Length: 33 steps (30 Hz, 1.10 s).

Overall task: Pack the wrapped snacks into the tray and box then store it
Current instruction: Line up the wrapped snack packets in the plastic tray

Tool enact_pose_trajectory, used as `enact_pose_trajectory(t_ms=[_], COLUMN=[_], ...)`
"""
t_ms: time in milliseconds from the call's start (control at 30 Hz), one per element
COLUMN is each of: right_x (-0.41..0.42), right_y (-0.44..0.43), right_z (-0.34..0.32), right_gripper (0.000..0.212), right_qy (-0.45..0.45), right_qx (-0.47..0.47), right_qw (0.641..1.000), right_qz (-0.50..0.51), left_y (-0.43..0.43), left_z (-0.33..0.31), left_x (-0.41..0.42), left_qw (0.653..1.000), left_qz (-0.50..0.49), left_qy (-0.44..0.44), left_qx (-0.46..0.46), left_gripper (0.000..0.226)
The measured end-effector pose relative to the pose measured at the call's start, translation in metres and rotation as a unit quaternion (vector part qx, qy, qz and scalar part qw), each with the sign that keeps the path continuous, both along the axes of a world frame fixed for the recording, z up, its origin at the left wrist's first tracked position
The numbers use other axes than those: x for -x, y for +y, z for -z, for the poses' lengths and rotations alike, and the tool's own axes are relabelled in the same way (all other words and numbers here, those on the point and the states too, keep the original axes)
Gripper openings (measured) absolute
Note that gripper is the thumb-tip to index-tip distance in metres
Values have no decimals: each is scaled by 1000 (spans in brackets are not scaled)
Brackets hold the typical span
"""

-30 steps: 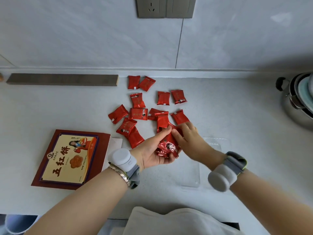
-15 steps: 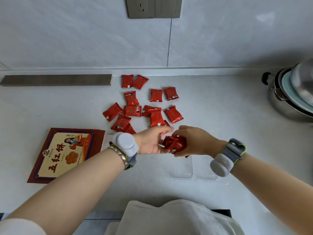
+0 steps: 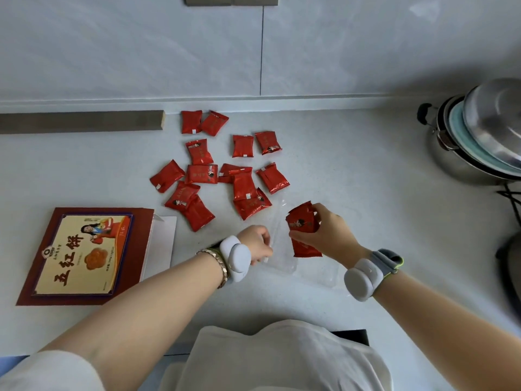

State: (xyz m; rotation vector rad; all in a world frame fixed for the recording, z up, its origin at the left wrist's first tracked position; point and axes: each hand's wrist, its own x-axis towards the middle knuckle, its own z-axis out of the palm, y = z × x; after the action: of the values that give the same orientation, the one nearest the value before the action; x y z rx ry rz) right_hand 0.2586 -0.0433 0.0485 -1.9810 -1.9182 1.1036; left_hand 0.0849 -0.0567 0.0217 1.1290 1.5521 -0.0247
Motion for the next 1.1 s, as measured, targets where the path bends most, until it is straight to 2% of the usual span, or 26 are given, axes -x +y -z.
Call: enact_pose_trajectory(t_ms=[67,167,300,400,467,533,600,700,767,967,1033,1100], right_x=[12,30,45,54,54,50,48,51,52,40,37,37], right_y=[-5,-6,-6,-8,-8,-5,-6,-16,-21,-10,-4,7], right_z=[1,11,28,30,25,20,17,19,23,28,24,17], right_gripper=[61,58,55,55,54,46,37,37,37,41,49,50], right_qy=[-19,-67,-188,-190,-155,-132,-152,-217,-228,-131,-108,-97], right_qx=[-28,-33,-4,36,83,121,120,47,8,120,85,10], right_qw=[999,992,954,927,924,919,909,903,907,944,962,977], right_qz=[-38,-97,-235,-322,-340,-352,-370,-368,-355,-279,-235,-192], left_y=[9,15,14,10,9,9,9,8,7,3,-1,-5], left_z=[-2,-2,5,8,8,7,6,7,7,2,0,-1], left_x=[7,20,32,35,36,36,36,33,34,34,35,35], left_qw=[999,998,991,988,988,988,988,988,988,988,989,987], left_qz=[-15,-52,-93,-107,-113,-116,-112,-111,-114,-105,-82,-40], left_qy=[-9,-41,-79,-85,-77,-78,-78,-75,-75,-82,-87,-87], left_qx=[-33,-2,56,73,68,71,74,75,75,75,92,128], left_gripper=[10,14,21,19,17,18,18,19,19,18,14,14])
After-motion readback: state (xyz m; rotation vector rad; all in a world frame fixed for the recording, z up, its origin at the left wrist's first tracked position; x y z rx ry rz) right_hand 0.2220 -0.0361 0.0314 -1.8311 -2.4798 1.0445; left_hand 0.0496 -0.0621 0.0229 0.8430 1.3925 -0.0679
